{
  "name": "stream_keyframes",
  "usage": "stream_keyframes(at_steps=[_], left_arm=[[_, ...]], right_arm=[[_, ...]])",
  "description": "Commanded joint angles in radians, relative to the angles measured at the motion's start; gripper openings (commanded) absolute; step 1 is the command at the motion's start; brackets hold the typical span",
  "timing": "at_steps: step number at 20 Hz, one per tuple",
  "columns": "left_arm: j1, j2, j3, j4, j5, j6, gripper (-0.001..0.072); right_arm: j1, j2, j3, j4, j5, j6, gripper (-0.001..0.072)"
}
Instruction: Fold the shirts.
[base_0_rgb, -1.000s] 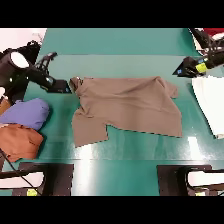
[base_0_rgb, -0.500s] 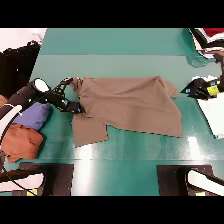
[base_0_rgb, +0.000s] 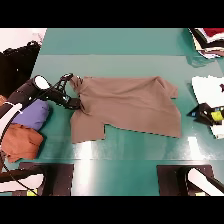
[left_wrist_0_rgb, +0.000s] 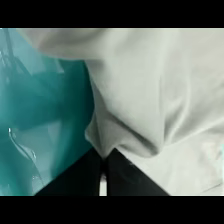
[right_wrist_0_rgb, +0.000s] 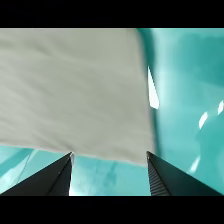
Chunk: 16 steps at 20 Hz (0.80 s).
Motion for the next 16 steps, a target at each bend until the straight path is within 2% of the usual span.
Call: stream_keyframes(at_steps=[1, 3, 9, 10, 14, 15, 16], left_arm=[[-0.001, 0.001, 0.027, -0.002, -0.02, -0.003, 0.0026], [-0.001, 0.001, 0.027, -0.003, -0.02, -0.004, 0.0026], [-0.001, 0.001, 0.027, -0.003, -0.018, -0.004, 0.0026], [-0.001, 0.001, 0.027, -0.003, -0.017, -0.004, 0.0026], [-0.001, 0.001, 0.027, -0.007, -0.018, -0.004, 0.0026], [-0.001, 0.001, 0.027, -0.007, -0.018, -0.004, 0.0026], [-0.001, 0.001, 0.027, -0.008, -0.017, -0.004, 0.0026]], right_arm=[[-0.078, 0.018, -0.157, -0.029, -0.011, -0.03, 0.0527], [-0.08, 0.018, -0.231, -0.029, -0.047, -0.04, 0.0501], [-0.08, 0.018, -0.347, 0.044, -0.147, -0.059, 0.0492], [-0.08, 0.018, -0.346, 0.051, -0.161, -0.059, 0.0437], [-0.079, 0.018, -0.346, 0.069, -0.189, -0.06, 0.0414], [-0.078, 0.018, -0.346, 0.089, -0.19, -0.071, 0.0298], [-0.078, 0.018, -0.346, 0.11, -0.192, -0.092, 0.0259]])
